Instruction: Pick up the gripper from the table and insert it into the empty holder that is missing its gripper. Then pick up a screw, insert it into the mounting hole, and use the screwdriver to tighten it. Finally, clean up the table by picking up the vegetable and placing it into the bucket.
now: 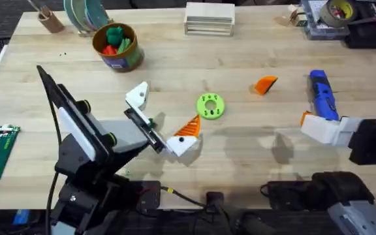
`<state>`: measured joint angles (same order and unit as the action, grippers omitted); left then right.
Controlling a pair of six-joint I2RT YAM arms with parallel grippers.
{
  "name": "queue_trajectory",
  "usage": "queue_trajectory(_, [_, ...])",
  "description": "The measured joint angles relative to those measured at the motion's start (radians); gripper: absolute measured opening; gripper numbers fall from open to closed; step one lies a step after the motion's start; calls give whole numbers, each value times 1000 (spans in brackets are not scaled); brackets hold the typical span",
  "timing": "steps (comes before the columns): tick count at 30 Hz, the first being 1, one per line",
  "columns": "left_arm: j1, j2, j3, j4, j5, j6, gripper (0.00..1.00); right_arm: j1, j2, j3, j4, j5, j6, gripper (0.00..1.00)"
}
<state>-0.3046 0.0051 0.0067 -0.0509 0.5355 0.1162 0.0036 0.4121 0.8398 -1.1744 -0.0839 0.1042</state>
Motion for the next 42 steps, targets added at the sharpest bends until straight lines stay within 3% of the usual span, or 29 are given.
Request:
queue_trajectory(6, [0, 0, 0, 0, 14, 0, 992, 0, 0, 0, 0, 19, 0, 992])
queue_trajectory(12, [0, 0, 0, -1, 117, -4, 993, 0, 0, 0, 0, 20, 0, 992])
queue_trajectory(18, [0, 0, 0, -5, 187, -102, 993, 0, 0, 0, 11, 20, 0, 991])
queue_trajectory(26, [0, 0, 0, -3, 206, -226, 994, 0, 0, 0, 219, -12, 60, 992])
queue_trajectory(34, [0, 0, 0, -4, 209, -252, 992, 0, 0, 1, 228, -57, 227, 992])
queue_trajectory(38, [0, 0, 0, -4, 209, -256, 993, 0, 10, 1, 225, -61, 172, 992])
queue_trajectory(42, [0, 0, 0, -6, 209, -256, 993, 0, 106, 16, 224, -66, 93, 993])
